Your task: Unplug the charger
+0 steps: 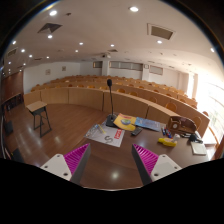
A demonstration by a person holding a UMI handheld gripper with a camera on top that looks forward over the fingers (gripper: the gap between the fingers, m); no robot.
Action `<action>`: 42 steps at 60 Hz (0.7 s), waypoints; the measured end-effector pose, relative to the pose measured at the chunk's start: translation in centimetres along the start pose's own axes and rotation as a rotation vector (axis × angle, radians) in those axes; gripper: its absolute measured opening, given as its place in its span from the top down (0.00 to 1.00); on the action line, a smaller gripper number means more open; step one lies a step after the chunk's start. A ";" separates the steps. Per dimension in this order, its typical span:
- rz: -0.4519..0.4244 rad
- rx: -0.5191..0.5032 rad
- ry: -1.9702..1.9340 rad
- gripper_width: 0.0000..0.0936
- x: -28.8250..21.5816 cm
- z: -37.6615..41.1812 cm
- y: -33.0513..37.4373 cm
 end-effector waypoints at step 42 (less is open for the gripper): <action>0.199 0.342 -0.085 0.09 15.6 -22.0 -9.2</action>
Point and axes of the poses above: the point between the fingertips, and its own axes, seen from behind it with the camera up: z to the left, x down, y backward, against the way the camera looks, the point moved 6 cm from there along y, backward, against the way the camera looks, and after that the axes turned 7 degrees about x, right-handed, at the moved point
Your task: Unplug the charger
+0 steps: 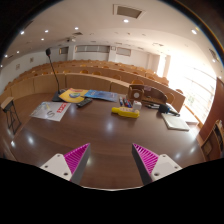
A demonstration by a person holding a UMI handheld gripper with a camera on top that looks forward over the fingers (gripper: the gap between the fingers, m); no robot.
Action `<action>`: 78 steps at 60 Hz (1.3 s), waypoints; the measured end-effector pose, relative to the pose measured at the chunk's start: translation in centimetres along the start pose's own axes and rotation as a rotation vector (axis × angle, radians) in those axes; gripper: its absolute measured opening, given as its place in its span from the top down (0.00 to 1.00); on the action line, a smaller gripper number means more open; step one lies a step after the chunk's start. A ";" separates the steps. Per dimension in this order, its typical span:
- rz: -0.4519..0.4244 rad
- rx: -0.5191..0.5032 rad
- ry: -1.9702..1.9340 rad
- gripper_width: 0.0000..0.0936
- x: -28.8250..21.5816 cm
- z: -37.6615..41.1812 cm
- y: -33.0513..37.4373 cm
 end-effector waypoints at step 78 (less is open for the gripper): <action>-0.106 0.064 -0.168 0.76 -12.0 -10.9 -40.0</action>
Point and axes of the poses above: the point between the fingertips, and its own axes, seen from behind it with the camera up: z to the left, x down, y backward, against the way the camera looks, the point moved 6 cm from there along y, backward, against the way the camera looks, and after that the axes turned 7 degrees about x, right-handed, at the moved point
